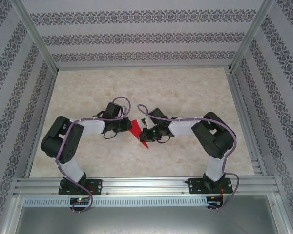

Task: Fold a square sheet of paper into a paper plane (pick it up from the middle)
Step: Fold the wing for the fifth time at the center of the table.

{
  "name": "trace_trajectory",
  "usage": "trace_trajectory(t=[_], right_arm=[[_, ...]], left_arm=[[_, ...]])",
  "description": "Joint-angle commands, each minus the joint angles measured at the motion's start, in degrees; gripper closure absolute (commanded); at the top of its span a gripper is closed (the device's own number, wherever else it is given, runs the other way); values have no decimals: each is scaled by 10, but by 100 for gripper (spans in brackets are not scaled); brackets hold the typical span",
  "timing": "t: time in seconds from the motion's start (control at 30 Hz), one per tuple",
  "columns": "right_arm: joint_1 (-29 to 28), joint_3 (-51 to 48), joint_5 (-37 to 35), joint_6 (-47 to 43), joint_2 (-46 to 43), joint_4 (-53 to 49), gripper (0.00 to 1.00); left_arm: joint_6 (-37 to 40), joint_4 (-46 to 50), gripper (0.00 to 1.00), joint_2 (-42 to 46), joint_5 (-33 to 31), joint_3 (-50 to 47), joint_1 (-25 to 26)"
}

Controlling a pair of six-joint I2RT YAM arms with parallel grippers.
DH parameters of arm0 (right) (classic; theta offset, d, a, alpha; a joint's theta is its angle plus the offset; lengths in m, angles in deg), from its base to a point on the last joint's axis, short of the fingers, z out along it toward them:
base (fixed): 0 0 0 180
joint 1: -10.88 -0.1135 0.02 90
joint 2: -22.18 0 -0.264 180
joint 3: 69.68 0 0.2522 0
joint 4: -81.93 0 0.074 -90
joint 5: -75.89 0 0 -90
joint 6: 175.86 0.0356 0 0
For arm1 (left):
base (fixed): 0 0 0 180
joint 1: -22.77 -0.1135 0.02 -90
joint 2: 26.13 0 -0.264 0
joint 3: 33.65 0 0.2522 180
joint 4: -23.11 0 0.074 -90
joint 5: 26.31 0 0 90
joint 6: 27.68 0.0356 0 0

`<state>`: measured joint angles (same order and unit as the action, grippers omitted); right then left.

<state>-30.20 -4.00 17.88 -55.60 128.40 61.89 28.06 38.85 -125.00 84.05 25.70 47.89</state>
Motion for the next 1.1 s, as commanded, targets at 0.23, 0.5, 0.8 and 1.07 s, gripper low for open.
trace_trajectory(t=[0.23,0.5,0.8,1.07], right_arm=[[7,-45,-19,-9,10,-68,92],[9,-54,-28,-9,15,-71,92],[9,-53,-30,-1,17,-66,92],[8,-48,-32,2,21,-70,92]], left_arm=[[29,2,89,-14,-57,-10,-25],[33,26,89,10,-91,10,-60],[28,38,91,72,-69,12,-57],[-32,-14,91,199,-63,-81,-10]])
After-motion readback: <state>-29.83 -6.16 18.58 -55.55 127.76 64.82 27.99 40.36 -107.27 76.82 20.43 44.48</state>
